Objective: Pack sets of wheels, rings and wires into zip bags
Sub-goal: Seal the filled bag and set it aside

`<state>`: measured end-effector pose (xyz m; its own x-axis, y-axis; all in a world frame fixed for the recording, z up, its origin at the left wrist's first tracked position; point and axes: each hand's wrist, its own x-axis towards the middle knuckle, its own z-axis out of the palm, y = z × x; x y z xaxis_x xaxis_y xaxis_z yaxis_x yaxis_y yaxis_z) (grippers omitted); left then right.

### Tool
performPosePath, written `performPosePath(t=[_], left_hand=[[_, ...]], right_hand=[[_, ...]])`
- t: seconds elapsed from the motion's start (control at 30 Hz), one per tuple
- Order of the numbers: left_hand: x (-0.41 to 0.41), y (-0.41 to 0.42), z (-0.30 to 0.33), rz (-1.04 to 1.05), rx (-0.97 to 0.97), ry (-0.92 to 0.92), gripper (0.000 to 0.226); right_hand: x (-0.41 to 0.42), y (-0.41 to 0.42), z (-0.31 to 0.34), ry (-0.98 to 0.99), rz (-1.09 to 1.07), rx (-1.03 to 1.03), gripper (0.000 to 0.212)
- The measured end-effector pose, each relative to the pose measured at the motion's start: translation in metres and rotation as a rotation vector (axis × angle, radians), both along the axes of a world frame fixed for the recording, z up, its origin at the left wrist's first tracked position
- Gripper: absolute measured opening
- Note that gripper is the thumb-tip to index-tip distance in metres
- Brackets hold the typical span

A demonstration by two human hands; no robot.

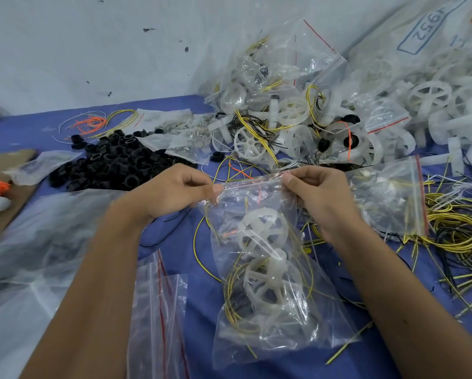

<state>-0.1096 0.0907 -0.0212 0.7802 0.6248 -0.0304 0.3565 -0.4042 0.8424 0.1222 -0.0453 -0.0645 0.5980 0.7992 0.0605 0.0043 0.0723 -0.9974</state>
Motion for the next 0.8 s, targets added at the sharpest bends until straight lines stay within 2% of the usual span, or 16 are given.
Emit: performPosePath(t=[0.1,0.27,0.37,0.43,0.53,0.6,0.67,0.73,0.8], left_hand=[[0.0,-0.002,0.002,0.015,0.01,-0.014,0.044],[-0.011,0.005,0.004,-0.023,-0.01,-0.031,0.038],[-0.017,0.014,0.004,0.015,0.034,-0.06,0.043],[-0.018,0.016,0.001,0.044,0.08,-0.064,0.044],[-0.014,0.016,-0.004,0.066,0.149,-0.052,0.023],[-0.006,0.013,-0.005,0.136,0.214,-0.084,0.023],[0.012,0.004,-0.004,0.215,0.26,-0.201,0.021],[0.034,-0.01,0.0,0.195,0.339,-0.254,0.013],[0.054,-0.024,0.0,0.101,0.431,-0.211,0.007]], right_hand=[[0.0,-0.001,0.0,0.005,-0.013,0.014,0.01],[0.006,0.0,0.004,-0.158,-0.166,0.094,0.008],[0.004,0.002,0.003,-0.213,-0.118,0.098,0.01],[0.003,0.002,0.001,-0.183,-0.053,0.091,0.009],[0.002,0.002,0.0,-0.166,-0.03,0.099,0.008],[-0.001,0.003,0.002,-0.182,-0.017,0.126,0.01],[-0.005,0.002,0.004,-0.247,0.017,0.152,0.007],[-0.012,0.001,0.005,-0.326,0.057,0.179,0.005],[-0.016,0.0,0.006,-0.37,0.075,0.198,0.004]])
